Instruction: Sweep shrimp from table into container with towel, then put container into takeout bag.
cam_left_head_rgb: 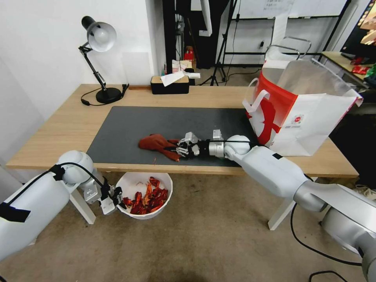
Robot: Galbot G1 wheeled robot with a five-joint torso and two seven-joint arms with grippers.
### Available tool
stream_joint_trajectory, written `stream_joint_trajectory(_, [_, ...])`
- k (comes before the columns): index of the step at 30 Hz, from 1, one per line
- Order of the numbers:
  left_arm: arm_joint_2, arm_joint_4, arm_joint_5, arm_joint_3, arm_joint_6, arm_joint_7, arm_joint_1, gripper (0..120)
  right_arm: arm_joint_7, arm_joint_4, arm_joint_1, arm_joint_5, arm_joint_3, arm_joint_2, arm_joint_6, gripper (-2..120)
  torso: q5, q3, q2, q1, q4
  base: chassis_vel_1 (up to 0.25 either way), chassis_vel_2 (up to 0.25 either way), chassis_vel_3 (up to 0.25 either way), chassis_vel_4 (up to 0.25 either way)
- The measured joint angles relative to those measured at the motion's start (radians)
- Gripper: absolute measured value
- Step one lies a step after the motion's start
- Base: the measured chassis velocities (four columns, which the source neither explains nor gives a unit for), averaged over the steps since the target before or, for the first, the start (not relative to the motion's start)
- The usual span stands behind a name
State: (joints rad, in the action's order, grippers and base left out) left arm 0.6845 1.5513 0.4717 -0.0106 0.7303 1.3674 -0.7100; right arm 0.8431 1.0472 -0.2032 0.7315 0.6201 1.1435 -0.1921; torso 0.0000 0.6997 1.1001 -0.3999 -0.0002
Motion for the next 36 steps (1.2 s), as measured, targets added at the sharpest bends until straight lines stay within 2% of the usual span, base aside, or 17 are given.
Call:
stream_joint_trajectory(22, [0.003, -0.011, -0.002, -0.003, 0.001, -0.002, 0.008, 0, -0.018, 0.231, -0.021, 0.06, 0.132, -0.049, 0.05, 4, -0.0001, 0.001, 0.0, 0.0, 0.0003, 0.0, 0.0, 0.0, 0.0])
stream_joint_trajectory(31, [0.001, -0.01, -0.002, 0.001, 0.001, -0.003, 0.004, 0, -0.055, 0.296, -0.057, 0.13, 0.144, -0.066, 0.071, 4, -0.0001, 0.0, 0.0, 0.0, 0.0003, 0.0, 0.0, 0.0, 0.0])
stream_joint_trajectory(36, [-0.001, -0.009, -0.002, 0.003, 0.001, -0.003, 0.001, 0, -0.078, 0.363, -0.093, 0.163, 0.104, -0.106, 0.083, 4, 0.0, 0.0, 0.0, 0.0, 0.0003, 0.0, 0.0, 0.0, 0.0])
